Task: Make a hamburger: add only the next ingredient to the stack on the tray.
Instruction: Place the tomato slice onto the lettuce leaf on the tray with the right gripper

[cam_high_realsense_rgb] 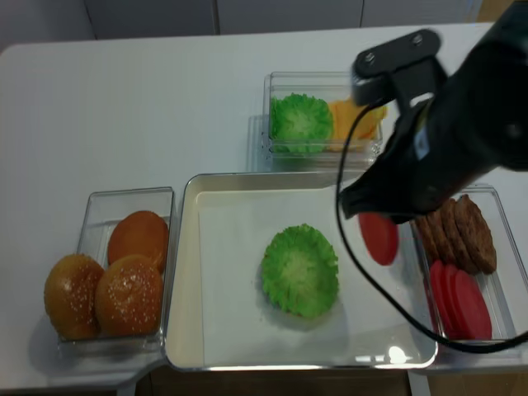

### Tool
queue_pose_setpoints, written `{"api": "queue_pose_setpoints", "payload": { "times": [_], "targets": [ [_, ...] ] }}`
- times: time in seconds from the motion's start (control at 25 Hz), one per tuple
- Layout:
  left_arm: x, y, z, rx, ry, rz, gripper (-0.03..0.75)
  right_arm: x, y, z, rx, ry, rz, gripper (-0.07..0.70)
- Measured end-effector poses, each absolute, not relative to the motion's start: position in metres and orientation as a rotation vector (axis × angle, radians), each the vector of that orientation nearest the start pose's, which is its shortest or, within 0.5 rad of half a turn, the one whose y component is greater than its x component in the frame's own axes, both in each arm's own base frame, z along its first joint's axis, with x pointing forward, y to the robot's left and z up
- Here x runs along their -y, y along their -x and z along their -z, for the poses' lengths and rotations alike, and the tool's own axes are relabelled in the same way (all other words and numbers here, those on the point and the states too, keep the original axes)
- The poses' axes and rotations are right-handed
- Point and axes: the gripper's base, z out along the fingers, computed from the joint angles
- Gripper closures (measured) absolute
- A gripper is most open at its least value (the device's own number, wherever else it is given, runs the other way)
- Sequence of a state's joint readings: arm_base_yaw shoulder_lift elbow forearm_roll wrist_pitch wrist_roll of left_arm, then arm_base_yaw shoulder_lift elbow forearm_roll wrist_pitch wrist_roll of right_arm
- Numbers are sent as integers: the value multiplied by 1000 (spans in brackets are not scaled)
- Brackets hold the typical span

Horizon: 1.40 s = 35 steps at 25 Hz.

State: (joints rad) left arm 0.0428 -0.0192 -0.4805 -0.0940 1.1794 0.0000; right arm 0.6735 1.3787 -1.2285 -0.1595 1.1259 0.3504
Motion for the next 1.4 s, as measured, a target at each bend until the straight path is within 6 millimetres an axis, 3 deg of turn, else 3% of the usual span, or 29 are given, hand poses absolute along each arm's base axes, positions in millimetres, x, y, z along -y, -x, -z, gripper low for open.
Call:
{"api": "queue_pose_setpoints", "payload": {
  "times": [0.44,1.08,1.4],
  "targets": [
    [8,11,-263,-2160,35,90,238,-196,-239,-309,-2660,588,-94,583],
    [8,11,-263,-2160,35,90,238,-211,-255,-279,-2696,706,-44,583],
    [8,11,-263,-2160,35,90,238,-216,-256,-276,-2697,700,-87,583]
  ]
}}
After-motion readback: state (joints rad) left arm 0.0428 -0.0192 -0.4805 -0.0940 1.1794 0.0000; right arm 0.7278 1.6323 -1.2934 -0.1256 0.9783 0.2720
